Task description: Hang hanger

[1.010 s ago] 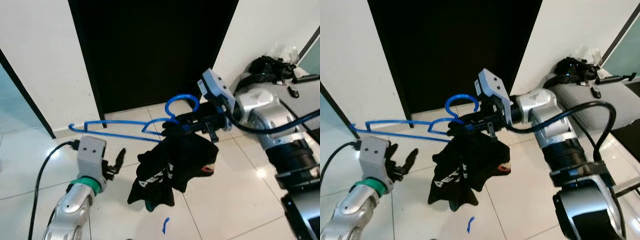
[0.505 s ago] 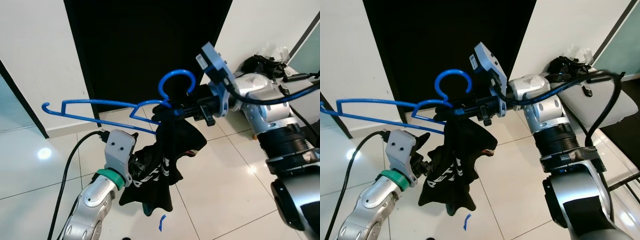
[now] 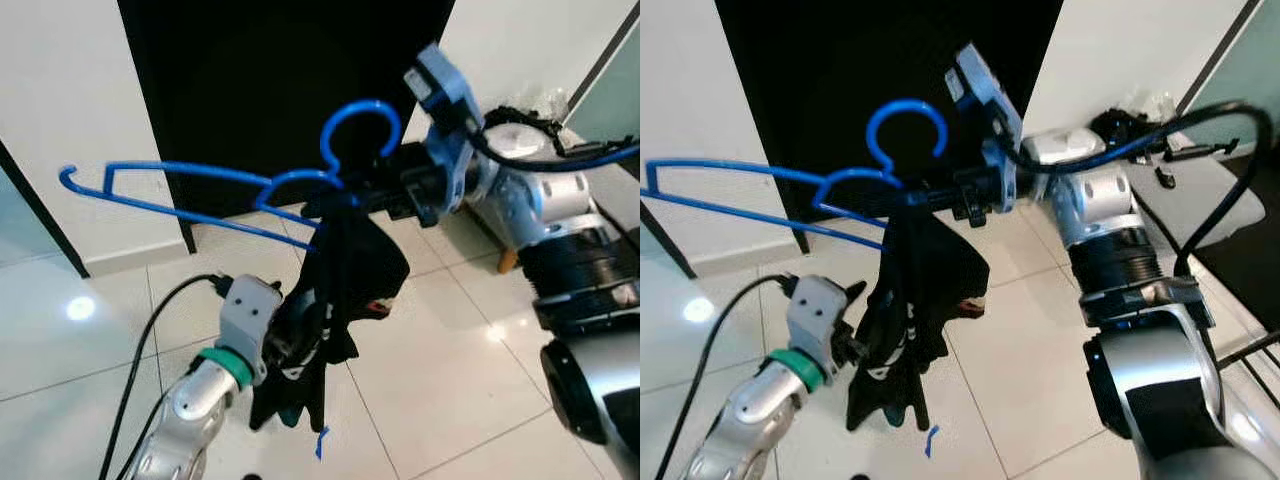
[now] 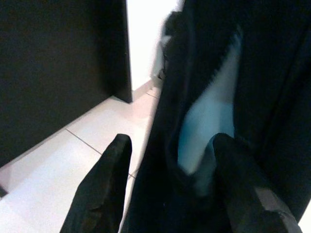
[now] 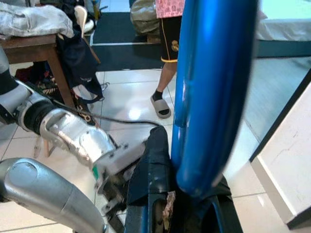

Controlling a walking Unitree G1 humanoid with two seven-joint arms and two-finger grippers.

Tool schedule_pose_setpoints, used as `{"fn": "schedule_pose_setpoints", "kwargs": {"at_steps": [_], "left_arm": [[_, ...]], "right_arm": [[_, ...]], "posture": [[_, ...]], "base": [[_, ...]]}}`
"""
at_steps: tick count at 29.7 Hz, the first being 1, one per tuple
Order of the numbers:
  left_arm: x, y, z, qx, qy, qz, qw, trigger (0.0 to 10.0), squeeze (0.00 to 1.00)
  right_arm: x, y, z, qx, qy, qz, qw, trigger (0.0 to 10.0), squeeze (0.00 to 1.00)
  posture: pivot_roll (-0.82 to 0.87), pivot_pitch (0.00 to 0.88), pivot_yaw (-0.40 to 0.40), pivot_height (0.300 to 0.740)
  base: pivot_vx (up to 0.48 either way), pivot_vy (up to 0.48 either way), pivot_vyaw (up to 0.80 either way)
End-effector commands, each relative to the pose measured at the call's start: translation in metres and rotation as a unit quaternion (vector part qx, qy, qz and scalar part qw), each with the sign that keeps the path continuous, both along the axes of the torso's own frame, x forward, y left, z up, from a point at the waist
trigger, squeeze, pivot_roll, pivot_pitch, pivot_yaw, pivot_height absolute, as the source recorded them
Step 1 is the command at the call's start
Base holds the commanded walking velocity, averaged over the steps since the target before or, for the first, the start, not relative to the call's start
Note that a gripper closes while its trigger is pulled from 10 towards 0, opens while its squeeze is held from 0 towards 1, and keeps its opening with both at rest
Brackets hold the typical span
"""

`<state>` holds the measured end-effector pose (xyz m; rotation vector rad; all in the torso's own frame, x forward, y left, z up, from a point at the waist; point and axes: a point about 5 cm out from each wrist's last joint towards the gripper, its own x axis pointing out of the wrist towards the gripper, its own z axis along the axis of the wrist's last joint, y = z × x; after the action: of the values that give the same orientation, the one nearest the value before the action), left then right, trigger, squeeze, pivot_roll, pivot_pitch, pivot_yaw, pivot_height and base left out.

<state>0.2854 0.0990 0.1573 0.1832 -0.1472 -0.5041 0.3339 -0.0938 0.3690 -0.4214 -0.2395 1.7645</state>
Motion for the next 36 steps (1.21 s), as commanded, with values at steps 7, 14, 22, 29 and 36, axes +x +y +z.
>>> {"fn": "schedule_pose_setpoints", "kwargs": {"at_steps": [7,14,22,29,36], "left_arm": [[0.000,-0.005,-0.011,0.016,0.007,-0.002,1.000,0.0,0.00],[0.004,0.003,-0.004,0.017,-0.018,0.029,0.999,0.0,0.00],[-0.013,0.031,-0.005,0.082,-0.040,0.054,0.994,0.0,0.00],[-0.027,0.054,-0.011,0.150,-0.043,0.061,0.986,0.0,0.00],[-0.028,0.073,-0.010,0.199,-0.051,0.096,0.974,10.0,0.00]], "right_arm": [[-0.004,-0.004,0.013,0.019,-0.006,0.011,1.000,10.0,0.00],[-0.003,-0.004,0.010,0.015,-0.004,0.008,1.000,10.0,0.00],[0.002,-0.009,-0.001,0.001,-0.008,-0.009,1.000,10.0,0.00],[0.003,-0.013,-0.008,-0.010,-0.012,-0.019,1.000,10.0,0.00],[0.001,-0.017,-0.021,-0.036,-0.008,-0.023,0.999,10.0,0.00]], "posture": [[-0.08,0.206,-0.025,0.740],[-0.07,0.204,-0.022,0.740],[-0.06,0.203,-0.014,0.740],[-0.05,0.203,-0.011,0.740],[-0.03,0.204,-0.003,0.740]], "base": [[0.000,0.000,0.00],[0.000,0.000,0.00],[0.000,0.000,0.00],[0.000,0.000,0.00],[0.000,0.000,0.00]]}}
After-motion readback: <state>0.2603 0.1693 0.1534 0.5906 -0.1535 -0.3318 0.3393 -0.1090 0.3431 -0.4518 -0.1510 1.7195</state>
